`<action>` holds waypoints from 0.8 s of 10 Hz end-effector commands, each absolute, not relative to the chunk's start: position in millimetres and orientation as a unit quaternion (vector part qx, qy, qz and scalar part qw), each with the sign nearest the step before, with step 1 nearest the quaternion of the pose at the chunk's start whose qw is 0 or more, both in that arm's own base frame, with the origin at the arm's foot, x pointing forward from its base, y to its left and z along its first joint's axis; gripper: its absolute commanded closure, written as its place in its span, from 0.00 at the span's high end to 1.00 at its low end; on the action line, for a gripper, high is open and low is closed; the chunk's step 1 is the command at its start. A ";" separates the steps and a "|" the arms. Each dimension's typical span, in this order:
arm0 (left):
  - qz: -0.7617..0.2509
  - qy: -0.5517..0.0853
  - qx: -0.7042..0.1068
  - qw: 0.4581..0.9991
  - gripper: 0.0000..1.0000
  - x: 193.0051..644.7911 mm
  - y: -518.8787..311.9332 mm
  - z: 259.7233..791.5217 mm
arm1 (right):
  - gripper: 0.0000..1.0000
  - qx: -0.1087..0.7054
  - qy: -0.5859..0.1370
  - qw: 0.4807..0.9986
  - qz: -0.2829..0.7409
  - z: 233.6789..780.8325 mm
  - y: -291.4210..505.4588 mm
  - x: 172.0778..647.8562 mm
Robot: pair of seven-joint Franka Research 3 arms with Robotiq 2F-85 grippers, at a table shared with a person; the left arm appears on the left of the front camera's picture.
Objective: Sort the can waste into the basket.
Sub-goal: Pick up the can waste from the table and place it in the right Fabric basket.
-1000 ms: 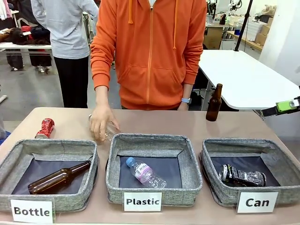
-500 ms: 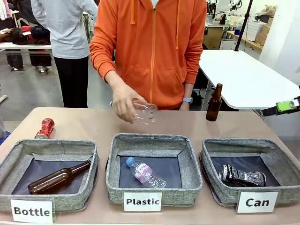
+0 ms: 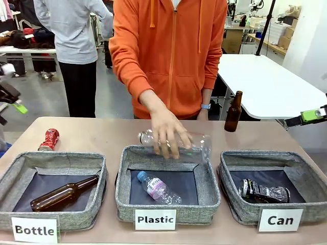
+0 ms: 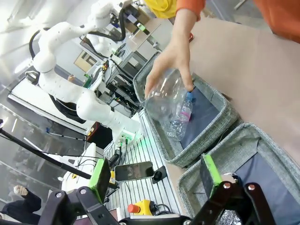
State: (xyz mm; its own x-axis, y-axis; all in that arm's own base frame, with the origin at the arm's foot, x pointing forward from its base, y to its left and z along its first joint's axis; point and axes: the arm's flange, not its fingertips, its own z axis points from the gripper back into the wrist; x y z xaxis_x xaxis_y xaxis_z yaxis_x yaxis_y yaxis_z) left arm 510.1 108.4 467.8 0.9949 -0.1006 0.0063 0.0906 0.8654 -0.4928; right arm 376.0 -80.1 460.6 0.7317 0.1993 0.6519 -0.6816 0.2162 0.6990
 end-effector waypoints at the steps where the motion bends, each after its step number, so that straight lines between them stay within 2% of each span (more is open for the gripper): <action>1: -0.036 0.038 -0.200 0.978 1.00 524.0 101.4 458.3 | 1.00 0.548 -0.224 0.748 0.300 460.1 -80.4 374.3; 3: 0.038 -0.018 -0.136 0.990 1.00 539.9 77.6 431.9 | 1.00 0.548 -0.224 0.748 0.300 460.1 -80.4 374.3; 4: 0.041 -0.034 -0.109 0.993 1.00 549.7 66.0 416.3 | 1.00 0.548 -0.224 0.748 0.300 460.1 -80.4 374.3; 6: 0.047 -0.051 -0.063 0.996 1.00 569.9 48.4 388.7 | 1.00 0.548 -0.224 0.748 0.300 460.1 -80.4 374.3; 8: 0.052 -0.025 -0.037 0.998 1.00 586.5 41.8 366.7 | 1.00 0.548 -0.224 0.748 0.300 460.1 -80.4 374.3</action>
State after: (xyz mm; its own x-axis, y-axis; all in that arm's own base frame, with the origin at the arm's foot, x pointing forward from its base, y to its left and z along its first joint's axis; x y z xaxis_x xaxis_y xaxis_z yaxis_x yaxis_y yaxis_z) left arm 580.1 41.5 366.9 0.9938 0.0776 0.0792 -0.0675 0.9901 -0.1229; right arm 375.9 -80.3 460.6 0.7317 0.1991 0.6520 -0.6817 0.2165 0.6989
